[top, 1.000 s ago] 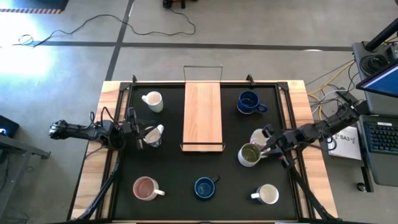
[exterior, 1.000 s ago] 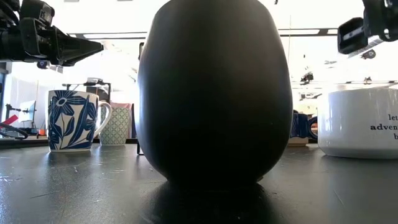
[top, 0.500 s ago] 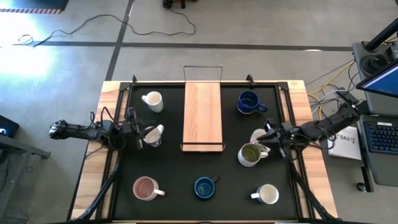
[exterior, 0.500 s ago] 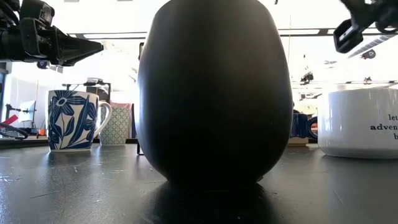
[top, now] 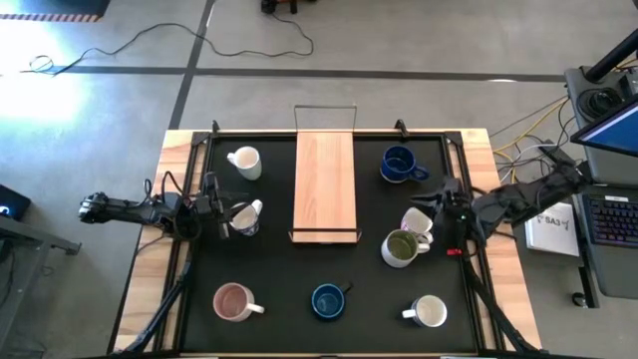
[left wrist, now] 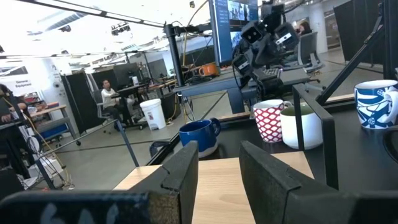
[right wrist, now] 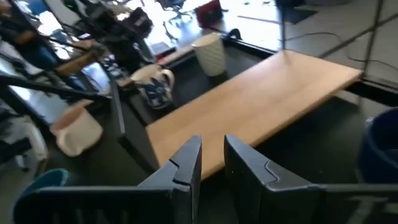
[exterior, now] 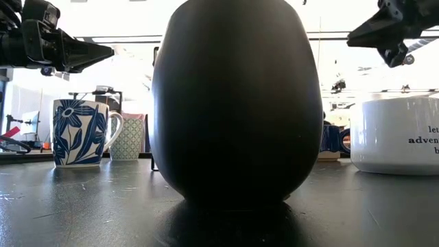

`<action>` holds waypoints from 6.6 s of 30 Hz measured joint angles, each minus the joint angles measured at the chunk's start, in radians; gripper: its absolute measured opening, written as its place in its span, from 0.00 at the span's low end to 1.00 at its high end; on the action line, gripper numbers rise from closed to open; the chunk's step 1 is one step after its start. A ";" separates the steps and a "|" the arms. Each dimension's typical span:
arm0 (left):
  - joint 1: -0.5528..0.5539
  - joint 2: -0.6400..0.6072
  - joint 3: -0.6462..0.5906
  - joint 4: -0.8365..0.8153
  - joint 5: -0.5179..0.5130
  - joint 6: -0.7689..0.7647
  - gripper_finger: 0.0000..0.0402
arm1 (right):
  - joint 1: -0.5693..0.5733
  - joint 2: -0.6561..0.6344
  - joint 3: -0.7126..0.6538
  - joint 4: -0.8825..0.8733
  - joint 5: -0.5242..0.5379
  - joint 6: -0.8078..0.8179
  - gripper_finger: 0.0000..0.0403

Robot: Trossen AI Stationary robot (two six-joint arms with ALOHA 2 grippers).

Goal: Place coffee mugs
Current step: Put the blue mug on the shelf

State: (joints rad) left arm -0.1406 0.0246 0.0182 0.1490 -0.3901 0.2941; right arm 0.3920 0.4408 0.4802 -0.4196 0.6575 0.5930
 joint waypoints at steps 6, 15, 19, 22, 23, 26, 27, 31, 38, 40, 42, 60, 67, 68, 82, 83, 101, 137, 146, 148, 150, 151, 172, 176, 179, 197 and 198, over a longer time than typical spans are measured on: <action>0.000 0.000 0.000 0.000 0.000 0.000 0.25 | -0.075 0.008 0.042 -0.060 0.000 0.000 0.15; 0.000 0.000 0.000 0.000 0.000 0.000 0.25 | -0.202 0.014 0.057 -0.062 -0.001 -0.061 0.11; 0.000 0.000 0.000 0.000 0.000 0.000 0.25 | -0.239 0.033 0.057 -0.063 -0.006 -0.071 0.11; 0.000 0.000 0.000 0.000 0.000 0.000 0.25 | -0.264 0.049 0.057 -0.062 -0.046 -0.071 0.15; 0.000 0.000 0.000 0.000 0.000 0.000 0.25 | -0.272 0.054 0.057 -0.062 -0.063 -0.071 0.18; 0.000 0.000 0.000 0.000 0.000 0.000 0.25 | -0.290 0.079 0.057 -0.062 -0.086 -0.060 0.25; 0.000 0.000 0.000 0.000 0.000 0.000 0.25 | -0.297 0.086 0.057 -0.062 -0.084 -0.035 0.28; 0.000 0.000 0.000 0.000 0.000 0.000 0.25 | -0.347 0.111 0.057 -0.062 -0.082 0.091 0.34; 0.000 0.000 0.000 0.000 0.000 0.000 0.25 | -0.414 0.213 0.095 -0.063 -0.116 0.122 0.35; 0.000 0.000 0.000 0.000 0.000 0.000 0.25 | -0.433 0.250 0.118 -0.070 -0.116 0.122 0.35; 0.000 0.000 0.000 0.000 0.000 0.000 0.25 | -0.453 0.285 0.144 -0.098 -0.116 0.123 0.35; 0.000 0.000 0.000 0.000 0.000 0.000 0.25 | -0.753 0.522 0.302 -0.362 -0.368 -0.006 0.35; 0.000 0.000 0.000 0.000 0.000 0.000 0.25 | -0.836 0.580 0.328 -0.360 -0.426 -0.179 0.35; 0.000 0.000 0.000 0.000 0.000 0.000 0.25 | -0.843 0.592 0.336 -0.361 -0.426 -0.208 0.34; 0.000 0.000 0.000 0.000 0.000 0.000 0.25 | -0.865 0.867 0.512 -0.437 -0.430 -0.460 0.32; 0.000 0.000 0.000 0.000 0.000 0.000 0.25 | -0.867 0.889 0.527 -0.447 -0.430 -0.475 0.32; 0.000 0.000 0.000 0.000 0.000 0.000 0.25 | -0.958 1.056 0.592 -0.469 -0.511 -0.587 0.15; 0.000 0.000 0.000 0.000 0.000 0.000 0.25 | -0.741 1.174 0.995 -0.595 -0.639 -0.844 0.03; 0.000 0.000 0.000 0.000 0.000 0.000 0.25 | -0.737 1.298 1.074 -0.599 -0.639 -0.876 0.03; 0.000 0.000 0.000 -0.001 0.000 0.000 0.25 | -0.737 1.308 1.090 -0.597 -0.637 -0.882 0.03; 0.000 0.000 0.000 0.000 0.000 0.000 0.25 | -0.737 1.319 1.106 -0.595 -0.639 -0.882 0.03; 0.000 0.000 0.000 0.000 0.000 0.000 0.25 | -0.737 1.326 1.114 -0.595 -0.640 -0.882 0.03; 0.000 0.000 0.000 -0.001 0.000 0.000 0.25 | -0.737 1.383 1.221 -0.525 -0.632 -0.899 0.13; 0.000 0.000 0.000 0.000 0.000 0.000 0.25 | -0.737 1.382 1.226 -0.525 -0.630 -0.884 0.16; 0.000 0.000 0.000 -0.001 0.000 0.000 0.25 | -0.737 1.380 1.226 -0.524 -0.631 -0.881 0.19; 0.000 0.000 0.000 0.000 0.000 0.000 0.25 | -0.737 1.353 1.256 -0.637 -0.557 -0.828 0.25; 0.000 0.000 0.000 0.000 0.000 0.000 0.25 | -0.737 1.346 1.256 -0.655 -0.539 -0.823 0.25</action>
State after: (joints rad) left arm -0.1402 0.0246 0.0181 0.1486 -0.3904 0.2943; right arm -0.3450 1.7863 1.7363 -1.0744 0.1188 -0.2297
